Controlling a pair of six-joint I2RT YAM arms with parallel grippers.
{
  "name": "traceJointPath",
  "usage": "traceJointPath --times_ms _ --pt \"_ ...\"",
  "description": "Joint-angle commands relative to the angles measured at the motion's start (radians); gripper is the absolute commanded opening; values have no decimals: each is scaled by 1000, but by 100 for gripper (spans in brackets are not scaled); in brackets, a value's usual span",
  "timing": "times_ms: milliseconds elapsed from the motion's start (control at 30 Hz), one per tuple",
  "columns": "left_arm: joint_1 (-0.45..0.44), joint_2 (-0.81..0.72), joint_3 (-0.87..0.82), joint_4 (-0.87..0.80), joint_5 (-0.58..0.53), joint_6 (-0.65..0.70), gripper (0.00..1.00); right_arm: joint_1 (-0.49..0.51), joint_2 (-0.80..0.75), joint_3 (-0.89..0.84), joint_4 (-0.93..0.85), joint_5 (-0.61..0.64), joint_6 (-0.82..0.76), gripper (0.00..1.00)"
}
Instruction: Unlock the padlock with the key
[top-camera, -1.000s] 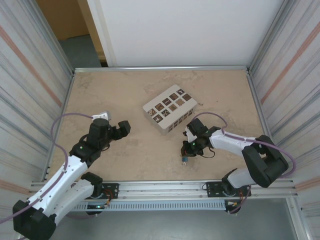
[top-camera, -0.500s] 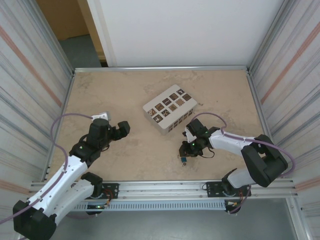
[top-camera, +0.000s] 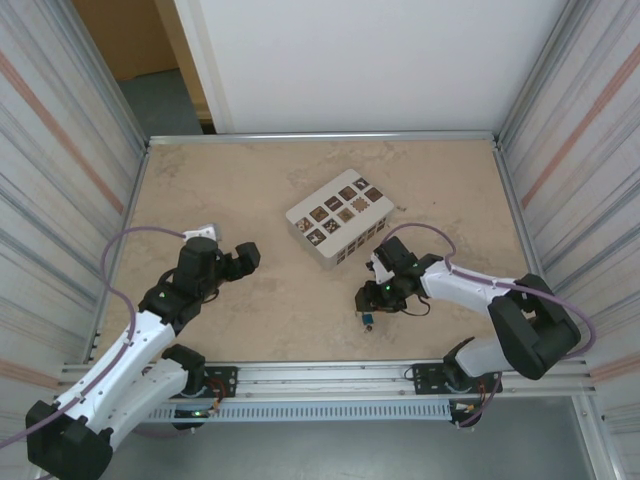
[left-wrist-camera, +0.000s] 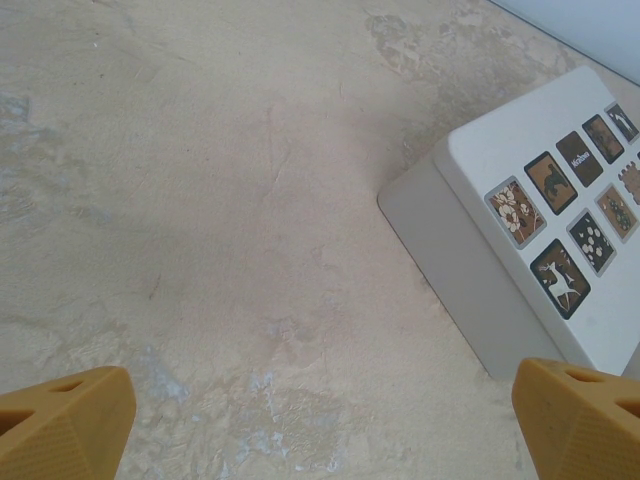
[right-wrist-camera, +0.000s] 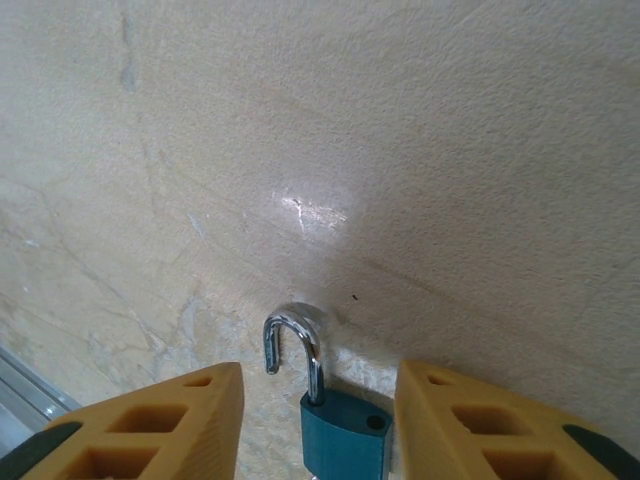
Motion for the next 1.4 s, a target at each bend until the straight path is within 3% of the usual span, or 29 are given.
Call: traceJointPath --times_ms 0,267,467,833,1133,1367 --pt "15 -8 3 -7 -13 -8 97 2 -39 -12 -36 26 2 48" --pt "61 -5 -1 -2 -6 -3 99 -42 -135 -21 -61 55 -7 59" --pt "158 -11 22 -29 59 25 99 -131 -279 -43 -78 81 -14 69" --pt "320 -69 64 -88 56 72 99 -319 -571 -48 -82 104 -60 100" --pt "325 -117 75 -60 -114 165 99 -483 -673 -25 -43 141 -173 99" --pt "325 -134 -10 123 -266 285 99 -620 -712 -79 109 220 -275 99"
